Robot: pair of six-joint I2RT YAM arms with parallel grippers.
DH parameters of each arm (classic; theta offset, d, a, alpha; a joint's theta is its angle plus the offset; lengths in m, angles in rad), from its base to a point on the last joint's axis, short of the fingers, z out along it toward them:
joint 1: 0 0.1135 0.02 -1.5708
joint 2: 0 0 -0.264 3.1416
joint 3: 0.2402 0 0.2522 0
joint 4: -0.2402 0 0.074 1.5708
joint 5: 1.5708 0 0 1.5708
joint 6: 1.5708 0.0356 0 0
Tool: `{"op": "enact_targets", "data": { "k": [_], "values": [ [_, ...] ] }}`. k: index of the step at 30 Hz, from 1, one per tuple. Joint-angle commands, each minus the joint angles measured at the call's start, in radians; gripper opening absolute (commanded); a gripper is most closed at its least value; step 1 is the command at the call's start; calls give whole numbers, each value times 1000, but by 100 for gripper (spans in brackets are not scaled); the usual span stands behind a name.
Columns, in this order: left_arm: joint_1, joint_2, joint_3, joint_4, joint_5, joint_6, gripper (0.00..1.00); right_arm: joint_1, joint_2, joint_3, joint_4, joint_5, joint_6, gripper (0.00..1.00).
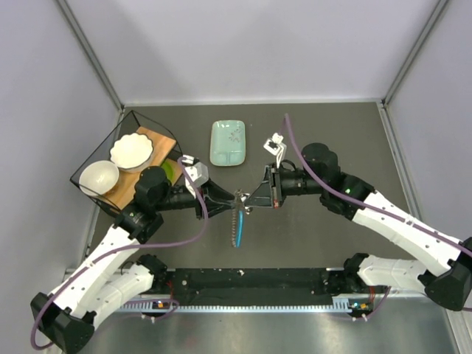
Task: Remove the keys from the keyring
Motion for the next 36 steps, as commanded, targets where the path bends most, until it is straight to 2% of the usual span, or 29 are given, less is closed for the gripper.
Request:
{"op": "enact_targets", "data": {
  "k": [1, 9, 18, 36],
  "values": [
    [-18, -16, 15, 158, 127, -47, 38, -7, -50, 28, 102, -65, -28, 0],
    [-41, -16, -40, 294, 137, -115, 39, -9, -68, 10, 137, -102, -26, 0],
    [-51, 22, -29, 319, 124, -116, 38, -7, -71, -9, 186, -146, -22, 0],
    [-62, -1, -52, 350, 107, -122, 35, -7, -48, -15, 227, -168, 8, 0]
  ]
}}
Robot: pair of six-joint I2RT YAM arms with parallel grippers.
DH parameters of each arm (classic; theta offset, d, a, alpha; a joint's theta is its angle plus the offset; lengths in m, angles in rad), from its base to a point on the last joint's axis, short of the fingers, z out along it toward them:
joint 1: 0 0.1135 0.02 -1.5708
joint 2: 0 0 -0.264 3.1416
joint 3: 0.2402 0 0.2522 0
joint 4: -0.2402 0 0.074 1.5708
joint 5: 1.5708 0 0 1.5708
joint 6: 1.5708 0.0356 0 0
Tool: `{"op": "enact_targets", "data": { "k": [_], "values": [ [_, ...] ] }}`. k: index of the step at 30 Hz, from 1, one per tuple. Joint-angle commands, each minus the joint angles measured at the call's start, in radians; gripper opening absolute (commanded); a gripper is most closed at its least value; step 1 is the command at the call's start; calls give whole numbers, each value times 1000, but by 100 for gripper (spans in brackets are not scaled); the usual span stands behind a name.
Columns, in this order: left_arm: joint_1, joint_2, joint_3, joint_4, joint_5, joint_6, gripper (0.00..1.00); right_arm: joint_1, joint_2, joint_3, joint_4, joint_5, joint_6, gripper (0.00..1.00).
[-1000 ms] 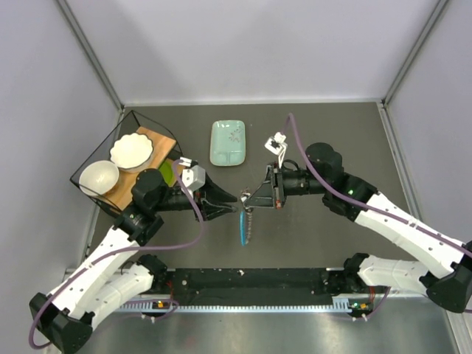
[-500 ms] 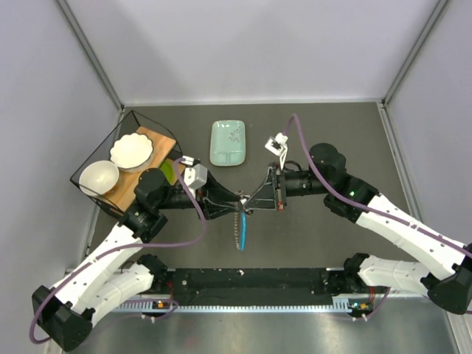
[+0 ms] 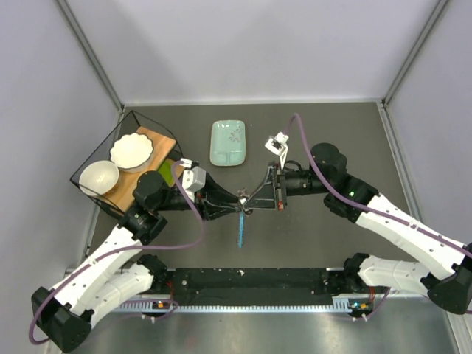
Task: Remove the keys from the keyring
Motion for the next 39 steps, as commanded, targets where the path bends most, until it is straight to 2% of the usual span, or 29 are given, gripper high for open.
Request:
{"op": "enact_targets", "data": {
  "k": [1, 22, 26, 29, 30, 32, 35, 37, 39],
  "values": [
    [-8, -9, -7, 63, -6, -9, 35, -7, -6, 4, 82, -21, 16, 0],
    [-9, -18, -40, 160, -55, -75, 33, -7, -8, -8, 87, -16, 22, 0],
    [-11, -16, -48, 166, -48, -86, 27, -7, -9, -8, 88, -13, 25, 0],
    [-11, -16, -53, 167, -46, -93, 15, -7, -8, -8, 91, -12, 31, 0],
    [-13, -18, -56, 167, -43, -97, 8, -7, -6, -8, 93, -12, 35, 0],
    [-13, -21, -59, 167, -45, -100, 2, -7, -5, -4, 93, -9, 43, 0],
    [-13, -26, -63, 158, -64, -104, 0, -7, 6, 6, 94, -6, 62, 0],
    [-13, -16, -71, 154, -87, -112, 0, -7, 15, 22, 93, 2, 89, 9],
    [-13, -9, -77, 151, -91, -116, 0, -7, 26, 53, 99, 5, 118, 14]
  ]
}}
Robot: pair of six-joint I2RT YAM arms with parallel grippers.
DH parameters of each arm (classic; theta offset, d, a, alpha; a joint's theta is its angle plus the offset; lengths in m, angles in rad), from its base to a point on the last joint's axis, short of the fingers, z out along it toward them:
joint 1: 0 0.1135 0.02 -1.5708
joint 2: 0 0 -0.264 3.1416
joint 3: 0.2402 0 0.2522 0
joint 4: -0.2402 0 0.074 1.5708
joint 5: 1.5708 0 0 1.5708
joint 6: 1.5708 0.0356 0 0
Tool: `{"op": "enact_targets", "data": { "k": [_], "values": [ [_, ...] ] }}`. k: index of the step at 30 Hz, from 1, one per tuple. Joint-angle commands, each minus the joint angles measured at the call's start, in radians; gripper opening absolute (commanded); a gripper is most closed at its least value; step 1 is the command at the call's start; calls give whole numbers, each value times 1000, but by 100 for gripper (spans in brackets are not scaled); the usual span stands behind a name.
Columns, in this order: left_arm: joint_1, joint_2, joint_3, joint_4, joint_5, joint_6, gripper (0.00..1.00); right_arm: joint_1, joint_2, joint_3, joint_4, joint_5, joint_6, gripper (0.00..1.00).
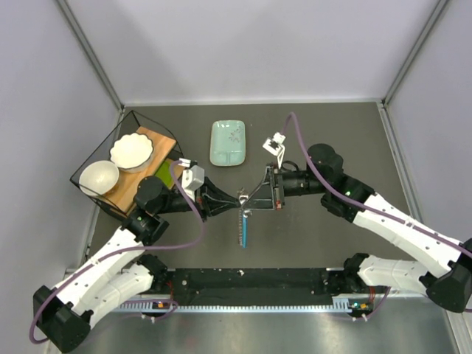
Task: Remove the keys from the keyring
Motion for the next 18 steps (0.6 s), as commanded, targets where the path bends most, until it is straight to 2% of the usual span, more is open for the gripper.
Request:
{"op": "enact_targets", "data": {
  "k": [1, 6, 10, 18],
  "values": [
    [-3, 8, -21, 37, -33, -28, 0, -6, 20, 84, 81, 3, 70, 20],
    [-3, 15, -44, 129, -45, -83, 0, -7, 89, 140, 142, -22, 124, 31],
    [-4, 18, -55, 149, -62, -97, 0, -7, 113, 145, 174, -33, 147, 35],
    [-4, 33, -78, 206, -53, -126, 0, -7, 171, 243, 153, -33, 138, 47]
  ]
}}
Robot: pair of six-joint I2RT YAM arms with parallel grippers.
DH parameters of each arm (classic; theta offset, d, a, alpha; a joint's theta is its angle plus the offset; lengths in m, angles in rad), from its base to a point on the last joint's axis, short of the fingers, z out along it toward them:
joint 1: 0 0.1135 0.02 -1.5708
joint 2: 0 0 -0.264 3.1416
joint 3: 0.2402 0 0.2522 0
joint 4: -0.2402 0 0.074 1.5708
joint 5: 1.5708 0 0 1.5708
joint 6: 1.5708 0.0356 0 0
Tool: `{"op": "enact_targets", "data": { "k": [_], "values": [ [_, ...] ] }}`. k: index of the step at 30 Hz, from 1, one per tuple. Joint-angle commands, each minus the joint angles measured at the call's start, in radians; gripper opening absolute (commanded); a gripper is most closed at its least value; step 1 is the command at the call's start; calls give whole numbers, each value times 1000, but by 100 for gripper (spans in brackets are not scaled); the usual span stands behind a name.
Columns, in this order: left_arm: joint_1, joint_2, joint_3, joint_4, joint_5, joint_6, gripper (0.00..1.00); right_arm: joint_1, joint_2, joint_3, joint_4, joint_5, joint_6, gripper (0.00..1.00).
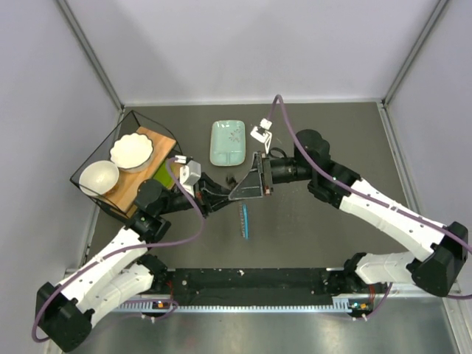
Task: Remove the keys from the keyring
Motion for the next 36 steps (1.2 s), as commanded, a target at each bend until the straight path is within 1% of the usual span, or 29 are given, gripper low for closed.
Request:
{"op": "enact_targets", "data": {
  "k": [1, 6, 8, 11, 14, 15, 17, 18, 19, 21, 23, 24, 26, 29, 30, 33, 36],
  "values": [
    [-13, 12, -21, 82, 32, -38, 0, -5, 33, 128, 117, 14, 0, 48],
    [-13, 6, -29, 87, 33, -37, 0, -4, 63, 190, 92, 5, -24, 53],
    [-13, 2, -33, 98, 36, -43, 0, -5, 69, 201, 87, 7, -32, 54],
    [-13, -7, -39, 113, 33, -46, 0, -7, 57, 205, 66, 11, -84, 54],
    [-13, -13, -39, 110, 38, -47, 0, -5, 0, 190, 12, 57, -193, 53],
    [-13, -16, -39, 110, 36, -49, 0, -5, -23, 164, 5, 98, -260, 52],
    [-13, -19, -36, 110, 38, -50, 0, -5, -71, 104, -17, 160, -334, 50],
    [-13, -24, -36, 115, 38, -50, 0, -5, -129, 77, -15, 225, -397, 48],
    [-13, -27, -36, 116, 38, -52, 0, -5, -156, 51, -12, 256, -432, 46],
    [-13, -34, -38, 122, 39, -55, 0, -5, -231, -28, -9, 338, -518, 40],
    [-13, -37, -36, 135, 46, -60, 0, -5, -272, -98, -2, 369, -569, 36],
    [-13, -36, -38, 142, 53, -67, 0, -5, -287, -121, 12, 375, -619, 34],
    [-13, -34, -39, 170, 65, -78, 0, -5, -328, -187, 47, 355, -673, 33],
    [-13, -33, -41, 196, 85, -95, 0, -5, -370, -268, 133, 281, -705, 32],
    [-13, -34, -41, 199, 90, -99, 0, -5, -381, -289, 190, 245, -707, 32],
    [-13, -34, -43, 205, 92, -99, 0, -5, -396, -353, 291, 170, -704, 31],
    [-13, -34, -43, 205, 90, -98, 0, -5, -388, -373, 334, 107, -689, 32]
  ]
}}
